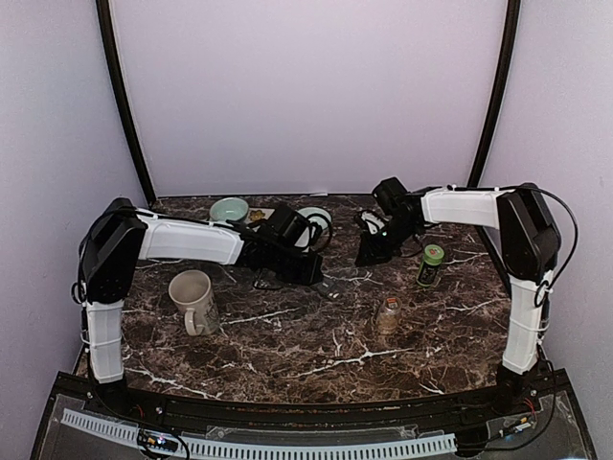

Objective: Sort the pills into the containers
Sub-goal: Hold the pill container at the center of the board.

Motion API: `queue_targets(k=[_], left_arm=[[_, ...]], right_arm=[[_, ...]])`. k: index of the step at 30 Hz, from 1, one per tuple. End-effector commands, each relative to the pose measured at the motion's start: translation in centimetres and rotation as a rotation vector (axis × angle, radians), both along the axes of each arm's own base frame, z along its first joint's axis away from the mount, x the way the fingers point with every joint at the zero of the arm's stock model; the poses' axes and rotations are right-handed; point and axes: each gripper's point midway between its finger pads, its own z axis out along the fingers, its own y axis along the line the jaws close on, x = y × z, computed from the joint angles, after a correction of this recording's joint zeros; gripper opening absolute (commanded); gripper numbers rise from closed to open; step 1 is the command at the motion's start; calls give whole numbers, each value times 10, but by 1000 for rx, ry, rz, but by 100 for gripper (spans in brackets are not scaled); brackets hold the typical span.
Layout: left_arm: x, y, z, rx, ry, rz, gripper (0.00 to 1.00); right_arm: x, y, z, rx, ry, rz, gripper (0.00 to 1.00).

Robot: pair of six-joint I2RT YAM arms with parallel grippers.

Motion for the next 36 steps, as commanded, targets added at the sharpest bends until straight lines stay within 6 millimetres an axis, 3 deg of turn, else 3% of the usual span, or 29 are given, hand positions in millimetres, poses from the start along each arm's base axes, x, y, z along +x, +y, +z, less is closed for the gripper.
queue_targets(k=[1,19,36], left_arm=[[1,-4,3,-16,25,-14,0],[4,3,-22,17,81,-21,0],[5,1,-27,20,97,-41,0]], right_arm=[[-3,18,4,67,15,34,14],[-18,30,-9,84,78,76,15],[-24,33,-8,84,98,95,15]])
